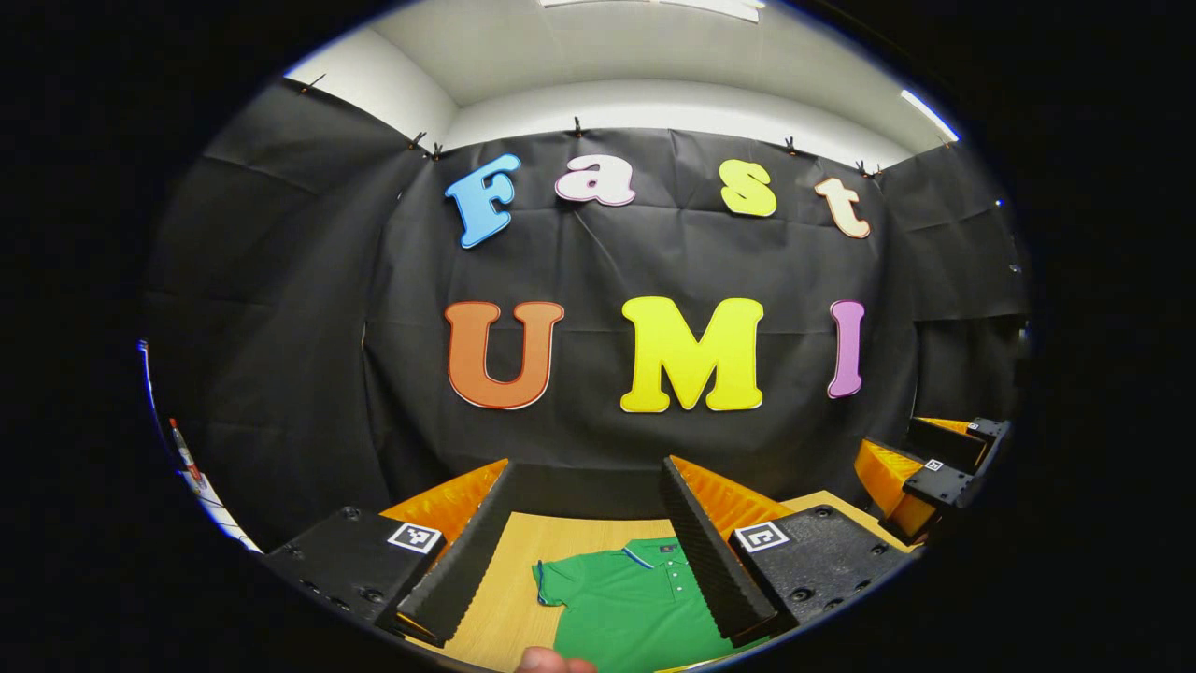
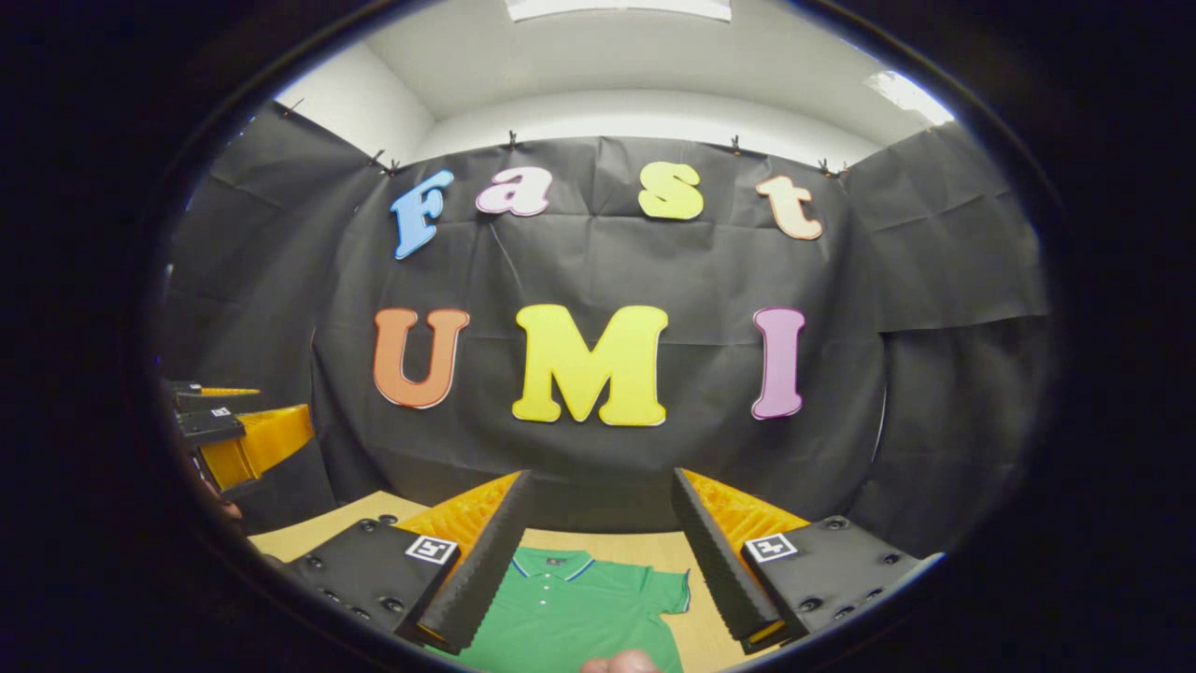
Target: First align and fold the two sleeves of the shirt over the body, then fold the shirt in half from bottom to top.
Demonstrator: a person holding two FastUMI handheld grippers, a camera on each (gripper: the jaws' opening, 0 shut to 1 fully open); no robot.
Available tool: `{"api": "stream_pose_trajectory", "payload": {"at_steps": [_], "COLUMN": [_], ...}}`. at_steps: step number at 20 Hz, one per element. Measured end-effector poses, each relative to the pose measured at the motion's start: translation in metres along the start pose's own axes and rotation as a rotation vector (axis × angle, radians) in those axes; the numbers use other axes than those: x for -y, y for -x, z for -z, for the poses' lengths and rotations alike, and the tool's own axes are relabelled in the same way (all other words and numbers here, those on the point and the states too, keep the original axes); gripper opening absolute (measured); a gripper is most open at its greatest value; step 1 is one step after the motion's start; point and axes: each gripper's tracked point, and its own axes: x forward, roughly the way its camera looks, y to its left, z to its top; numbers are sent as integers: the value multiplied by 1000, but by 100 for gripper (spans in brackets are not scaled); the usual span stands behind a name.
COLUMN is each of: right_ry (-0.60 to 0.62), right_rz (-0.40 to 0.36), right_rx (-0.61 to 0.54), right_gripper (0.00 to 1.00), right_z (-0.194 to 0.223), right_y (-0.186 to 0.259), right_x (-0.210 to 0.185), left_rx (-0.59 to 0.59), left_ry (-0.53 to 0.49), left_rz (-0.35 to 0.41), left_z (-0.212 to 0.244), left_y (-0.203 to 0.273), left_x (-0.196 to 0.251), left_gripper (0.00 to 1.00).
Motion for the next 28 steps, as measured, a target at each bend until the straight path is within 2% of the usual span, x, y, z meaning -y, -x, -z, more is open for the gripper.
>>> {"api": "stream_pose_trajectory", "payload": {"at_steps": [4,13,15,16,23,28], "right_ry": [-6,-6,-5,-5,28,48], "right_rz": [-6,5,14,24,72,69], "right_rx": [-3,-15,-34,-42,-76,-125], "right_gripper": [94,94,94,94,94,94], "right_z": [1,7,13,16,31,51], "right_y": [-1,2,0,0,1,-14], "right_x": [1,18,26,32,73,93], "left_rx": [4,-16,-14,-10,-44,-53], "left_ry": [-6,-3,-8,-8,12,10], "left_rz": [-11,15,28,35,90,104], "left_z": [-1,7,8,8,28,33], "left_y": [0,0,2,3,-8,-12], "left_x": [0,17,21,23,51,66], "left_gripper": [98,98,100,98,98,98]}}
